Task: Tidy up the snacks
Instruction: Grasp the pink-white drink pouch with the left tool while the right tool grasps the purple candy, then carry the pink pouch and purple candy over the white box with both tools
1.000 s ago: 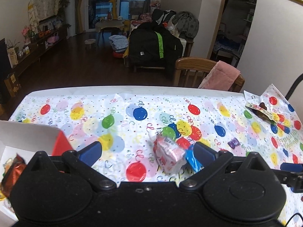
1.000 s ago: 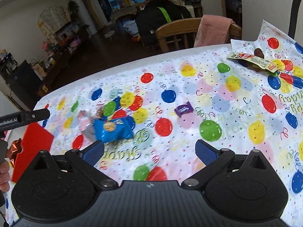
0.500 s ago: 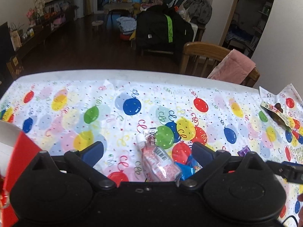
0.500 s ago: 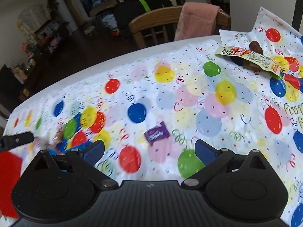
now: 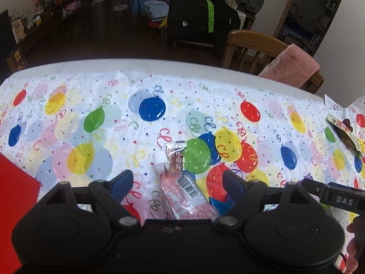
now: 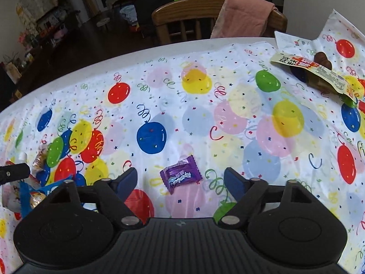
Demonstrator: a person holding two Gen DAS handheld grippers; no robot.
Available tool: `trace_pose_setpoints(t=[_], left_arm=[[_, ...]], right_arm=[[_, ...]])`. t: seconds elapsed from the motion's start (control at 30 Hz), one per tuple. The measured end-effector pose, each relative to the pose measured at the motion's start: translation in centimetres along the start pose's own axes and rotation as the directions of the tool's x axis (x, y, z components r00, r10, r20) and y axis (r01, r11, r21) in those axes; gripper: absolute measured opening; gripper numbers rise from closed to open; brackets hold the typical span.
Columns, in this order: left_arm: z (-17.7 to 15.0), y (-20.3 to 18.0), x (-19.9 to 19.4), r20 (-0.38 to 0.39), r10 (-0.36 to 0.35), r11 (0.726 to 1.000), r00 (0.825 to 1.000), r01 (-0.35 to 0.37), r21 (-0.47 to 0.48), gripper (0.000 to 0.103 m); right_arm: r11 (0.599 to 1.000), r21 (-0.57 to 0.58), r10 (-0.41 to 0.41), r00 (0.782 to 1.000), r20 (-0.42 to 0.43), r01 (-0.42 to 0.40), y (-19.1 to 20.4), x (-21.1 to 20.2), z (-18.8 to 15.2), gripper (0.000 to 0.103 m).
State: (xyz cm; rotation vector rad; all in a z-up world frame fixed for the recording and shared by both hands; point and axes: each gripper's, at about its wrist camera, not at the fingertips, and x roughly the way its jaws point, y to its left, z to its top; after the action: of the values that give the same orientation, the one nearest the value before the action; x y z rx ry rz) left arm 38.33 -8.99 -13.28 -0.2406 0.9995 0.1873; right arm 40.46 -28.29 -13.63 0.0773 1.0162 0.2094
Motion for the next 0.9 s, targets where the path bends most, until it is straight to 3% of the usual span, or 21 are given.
trace_pose_setpoints(t=[0.07, 0.2, 0.47, 0.6, 0.9], left_arm=[[-0.1, 0.1, 0.3, -0.009, -0.001, 1.0, 1.0, 0.001, -0.007, 0.077], [-0.2, 0.4, 0.7, -0.023, -0.01, 1.0, 1.0, 0.01, -0.019, 0.073], [-0.4, 1.2, 1.0, -0.047, -0.052, 0.997, 0.998, 0.049, -0.064, 0.055], [-0.3, 1.2, 0.6, -0.042, -0.077, 0.995, 0.996, 0.074, -0.068, 0.038], [-1.1, 2.1, -0.5, -0.027, -0.097, 0.993, 0.995, 0.095, -0.076, 0.031]], right_arm=[[1.0, -0.01, -0.008, 1.0, -0.006, 0.007, 0.3, 0.3, -0.2, 0.07], [0.998, -0.06, -0.036, 0.999, 0.0, 0.036, 0.9, 0.5, -0.5, 0.065], [0.992, -0.107, -0.068, 0.998, 0.017, 0.07, 1.4, 0.3, -0.7, 0.037], [0.993, -0.1, -0.062, 0.998, 0.022, 0.064, 1.1, 0.2, -0.7, 0.031], [0.996, -0.087, -0.028, 0.999, 0.036, 0.031, 0.8, -1.2, -1.5, 0.024]])
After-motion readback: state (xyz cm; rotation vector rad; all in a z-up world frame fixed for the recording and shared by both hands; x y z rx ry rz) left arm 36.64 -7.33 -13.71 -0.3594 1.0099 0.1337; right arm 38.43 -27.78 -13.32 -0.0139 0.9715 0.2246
